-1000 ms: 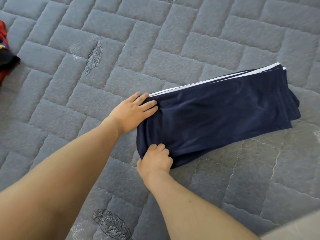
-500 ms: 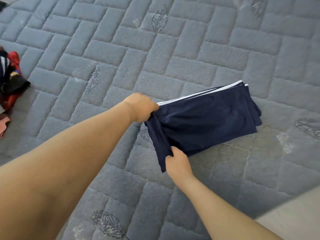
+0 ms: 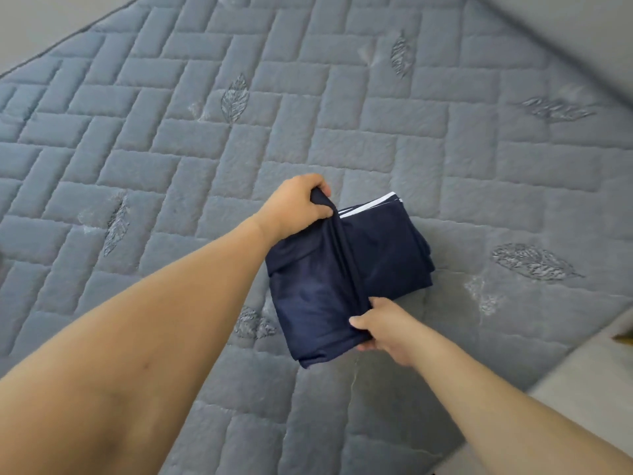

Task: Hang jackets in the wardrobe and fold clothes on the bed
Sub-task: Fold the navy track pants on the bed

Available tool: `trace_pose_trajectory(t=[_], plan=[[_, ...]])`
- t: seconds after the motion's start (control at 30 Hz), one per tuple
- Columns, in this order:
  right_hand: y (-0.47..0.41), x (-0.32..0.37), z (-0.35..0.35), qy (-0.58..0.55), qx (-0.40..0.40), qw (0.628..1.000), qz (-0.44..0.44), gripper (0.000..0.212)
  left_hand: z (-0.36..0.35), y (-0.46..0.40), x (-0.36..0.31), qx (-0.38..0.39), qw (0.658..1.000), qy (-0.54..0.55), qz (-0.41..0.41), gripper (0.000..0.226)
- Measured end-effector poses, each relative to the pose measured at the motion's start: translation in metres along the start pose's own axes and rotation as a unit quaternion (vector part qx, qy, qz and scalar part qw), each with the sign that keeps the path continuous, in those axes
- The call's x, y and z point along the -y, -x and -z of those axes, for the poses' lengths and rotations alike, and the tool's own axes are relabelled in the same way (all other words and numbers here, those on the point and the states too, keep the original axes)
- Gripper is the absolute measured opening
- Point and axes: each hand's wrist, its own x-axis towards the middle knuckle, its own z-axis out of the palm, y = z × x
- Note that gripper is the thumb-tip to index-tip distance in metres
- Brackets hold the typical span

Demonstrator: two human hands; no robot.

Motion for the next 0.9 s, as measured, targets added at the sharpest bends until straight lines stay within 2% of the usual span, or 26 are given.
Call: trace_pose_trajectory(t=[0.13,0.23,0.33,0.47,0.6,0.77,0.9], plan=[[-0.023,0.014,0.074,-0.045,-0.112,0.993,-0.006,0.059,-0.033,-0.045,-0.028,-0.035,0.998,0.053,0.019,0.023],[-0.043,0.014,0.112,-0.063,-0.165,0.984,-0.005,0.050,-0.071,-0.078,-0.051,-0.026,0.998,0.056,0.010,0.021],[-0.054,-0.006,0.133,-0.085,-0.165,0.981,0.063,0.033,-0.105,-0.103,-0.057,0.008,1.000,-0.001,0.016,0.021],[-0.056,-0.030,0.145,-0.074,-0.145,0.970,0.179,0.045,-0.128,-0.122,-0.048,0.009,0.999,-0.001,0.039,0.014],[-0.050,-0.036,0.149,0.021,-0.137,0.951,0.275,0.046,-0.132,-0.132,-0.045,0.005,0.998,0.034,0.058,0.014],[-0.040,-0.032,0.164,0.121,-0.115,0.930,0.328,0.035,-0.137,-0.140,-0.048,0.013,0.996,0.030,0.081,0.014],[-0.037,-0.023,0.178,0.234,-0.136,0.886,0.376,0.027,-0.140,-0.142,-0.049,0.012,0.995,0.014,0.095,0.013]])
